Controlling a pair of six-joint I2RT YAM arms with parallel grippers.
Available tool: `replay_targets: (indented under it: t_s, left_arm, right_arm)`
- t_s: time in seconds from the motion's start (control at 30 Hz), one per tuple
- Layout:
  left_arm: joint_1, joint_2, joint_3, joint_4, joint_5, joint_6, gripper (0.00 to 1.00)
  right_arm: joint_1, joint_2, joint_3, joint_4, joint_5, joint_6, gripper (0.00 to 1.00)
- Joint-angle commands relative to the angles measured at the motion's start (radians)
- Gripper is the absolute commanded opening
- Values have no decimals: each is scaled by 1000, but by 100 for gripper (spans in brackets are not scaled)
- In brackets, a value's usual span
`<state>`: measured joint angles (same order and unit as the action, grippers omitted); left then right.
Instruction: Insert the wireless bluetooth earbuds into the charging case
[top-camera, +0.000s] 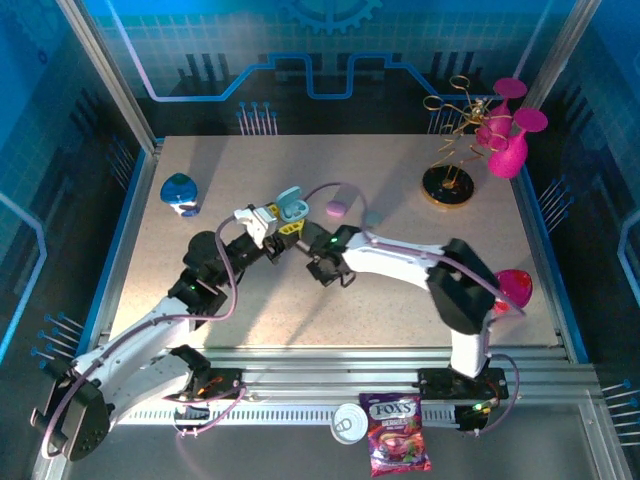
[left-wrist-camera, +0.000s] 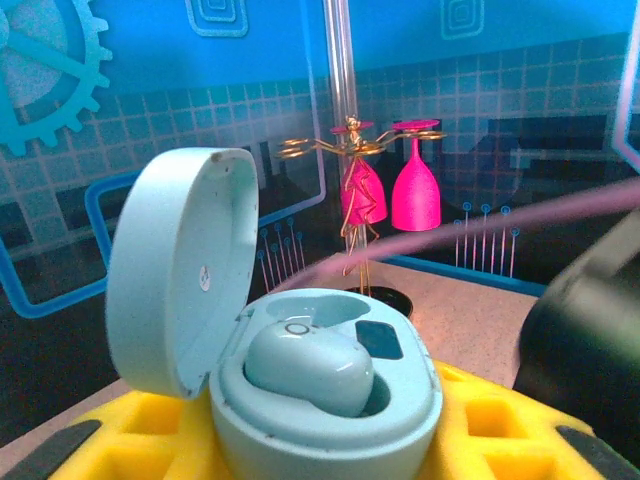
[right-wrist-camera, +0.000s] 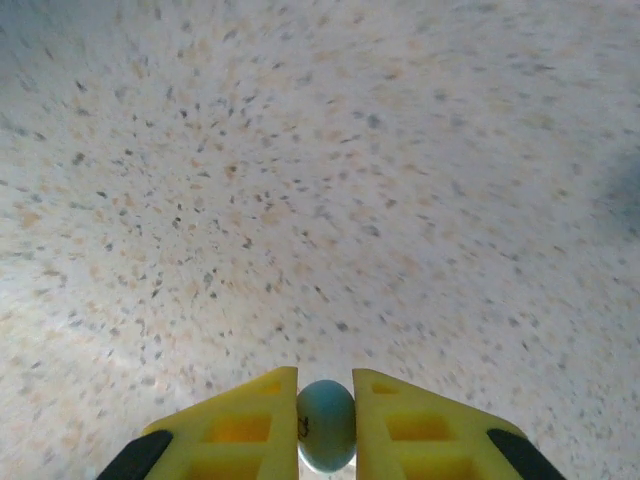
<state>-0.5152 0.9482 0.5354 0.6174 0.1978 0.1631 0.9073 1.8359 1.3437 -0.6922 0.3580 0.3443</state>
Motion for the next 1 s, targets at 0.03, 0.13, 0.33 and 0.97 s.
replay_targets:
  t_s: [0.03, 0.13, 0.33, 0.97]
  left_arm:
    - [8, 31, 23, 33, 9, -12, 33]
    - [10, 63, 20, 53, 25, -25, 33]
    - [11, 125, 25, 99, 110, -40, 32]
    - [21, 181, 64, 62, 351, -103, 31]
  right_arm:
    - [-83, -201, -127, 99, -208, 86, 17]
    - [-141, -325, -205, 156, -345, 110, 17]
    - [-227, -478, -261, 233, -594, 153, 18]
    - [-287, -598, -243, 456, -1014, 236, 18]
